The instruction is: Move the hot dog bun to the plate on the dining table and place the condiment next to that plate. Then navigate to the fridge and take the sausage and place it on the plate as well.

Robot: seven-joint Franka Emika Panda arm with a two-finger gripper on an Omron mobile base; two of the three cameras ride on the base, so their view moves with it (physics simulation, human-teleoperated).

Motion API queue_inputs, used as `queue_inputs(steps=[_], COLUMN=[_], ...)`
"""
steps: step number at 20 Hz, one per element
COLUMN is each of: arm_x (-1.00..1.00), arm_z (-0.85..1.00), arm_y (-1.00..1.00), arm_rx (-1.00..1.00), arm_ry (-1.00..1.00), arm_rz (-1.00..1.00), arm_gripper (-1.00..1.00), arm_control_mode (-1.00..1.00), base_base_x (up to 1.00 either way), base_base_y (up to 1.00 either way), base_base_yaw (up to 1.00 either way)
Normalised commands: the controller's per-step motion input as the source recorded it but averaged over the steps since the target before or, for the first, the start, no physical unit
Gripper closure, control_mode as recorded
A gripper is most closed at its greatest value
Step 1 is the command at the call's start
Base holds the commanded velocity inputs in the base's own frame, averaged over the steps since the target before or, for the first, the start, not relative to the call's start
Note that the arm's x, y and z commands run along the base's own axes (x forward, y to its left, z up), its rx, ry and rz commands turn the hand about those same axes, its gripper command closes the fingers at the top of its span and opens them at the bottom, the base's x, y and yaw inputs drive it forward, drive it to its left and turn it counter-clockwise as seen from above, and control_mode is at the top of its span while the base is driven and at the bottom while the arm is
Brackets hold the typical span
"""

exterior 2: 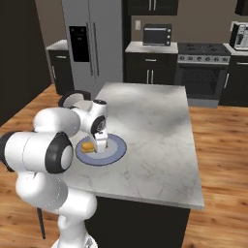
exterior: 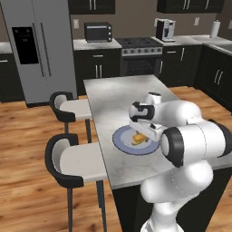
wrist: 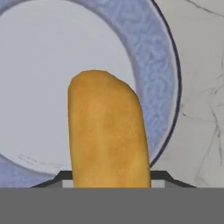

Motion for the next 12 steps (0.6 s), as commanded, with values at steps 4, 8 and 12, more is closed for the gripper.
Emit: queue_inputs(steps=[4, 8, 12], arm_x=[0.04, 0.03, 0.00], arm_z=[-0.26, -0.10, 0.00], arm_y=[0.00, 0.00, 0.00], arm_rx=[0.00, 0.00, 0.00], arm_ry=[-0.03, -0.08, -0.17], arm_rz=[0.00, 0.00, 0.00], arm_gripper=[1.00, 1.00, -1.00], arm_control_mode=[-1.00, -1.00, -1.00], base_base_x=[0.00, 0.00, 0.00], base_base_y=[0.00, 0.00, 0.00], base_base_yaw=[0.00, 0.00, 0.00])
